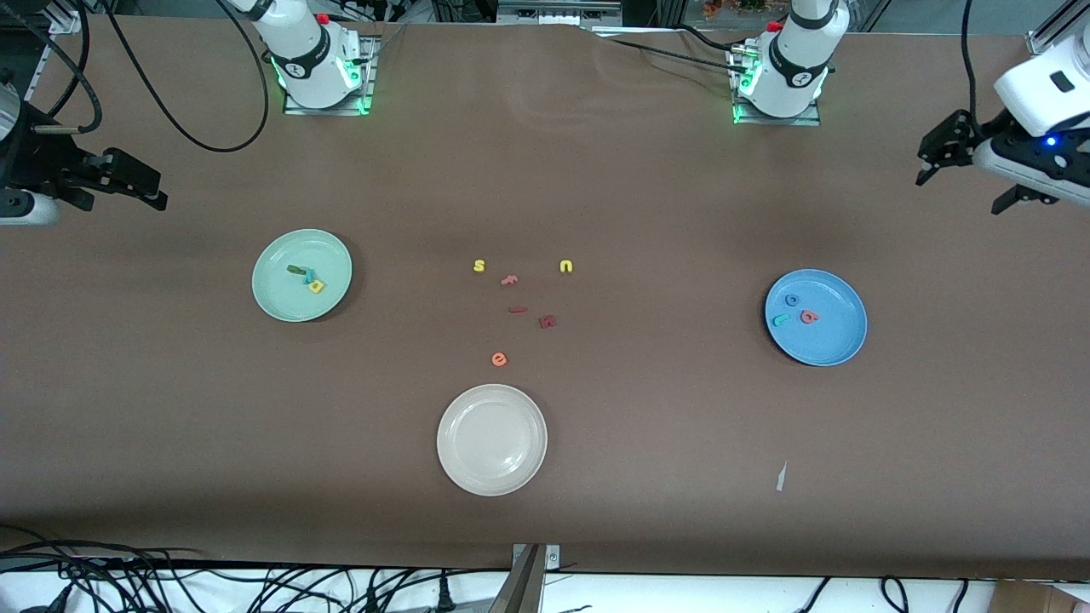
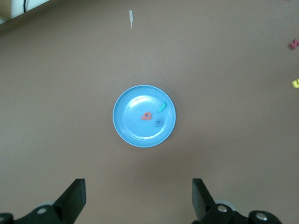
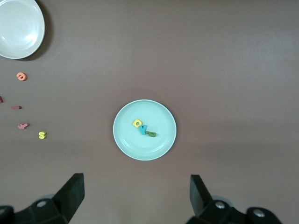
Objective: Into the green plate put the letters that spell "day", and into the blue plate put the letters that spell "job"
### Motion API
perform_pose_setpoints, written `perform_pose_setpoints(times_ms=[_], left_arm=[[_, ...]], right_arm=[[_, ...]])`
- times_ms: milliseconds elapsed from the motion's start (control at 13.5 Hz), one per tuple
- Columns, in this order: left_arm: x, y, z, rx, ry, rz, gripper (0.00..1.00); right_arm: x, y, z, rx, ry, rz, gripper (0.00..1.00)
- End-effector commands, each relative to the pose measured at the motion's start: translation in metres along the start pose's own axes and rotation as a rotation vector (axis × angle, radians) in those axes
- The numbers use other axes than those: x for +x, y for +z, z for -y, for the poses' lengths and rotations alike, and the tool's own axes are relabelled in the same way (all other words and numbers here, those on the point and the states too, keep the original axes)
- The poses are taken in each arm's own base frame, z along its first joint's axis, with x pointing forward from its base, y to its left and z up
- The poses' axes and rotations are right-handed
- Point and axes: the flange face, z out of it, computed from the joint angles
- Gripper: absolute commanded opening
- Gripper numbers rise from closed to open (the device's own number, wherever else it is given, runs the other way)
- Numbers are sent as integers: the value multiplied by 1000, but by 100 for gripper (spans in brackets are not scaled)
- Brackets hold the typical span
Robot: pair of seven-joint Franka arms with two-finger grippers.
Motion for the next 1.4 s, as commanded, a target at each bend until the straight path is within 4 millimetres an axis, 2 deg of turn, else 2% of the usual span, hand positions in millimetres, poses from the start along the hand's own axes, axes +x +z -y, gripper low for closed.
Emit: perform_pose_setpoints(times_ms=[0,517,886,1329], left_arm=[[28,-4,2,12,-128,60,100],[52,-4,10,-23,-253,76,100],[51,7,18,-61,-276,88,100],[53,3,13,-56,-268,82,100]], right_arm=[[-4,-1,-1,-7,11,-5,100],[-4,-1,-1,-7,11,-5,100],[-4,-1,1,-7,4,-5,100],[-4,-1,0,-7,1,-5,100]])
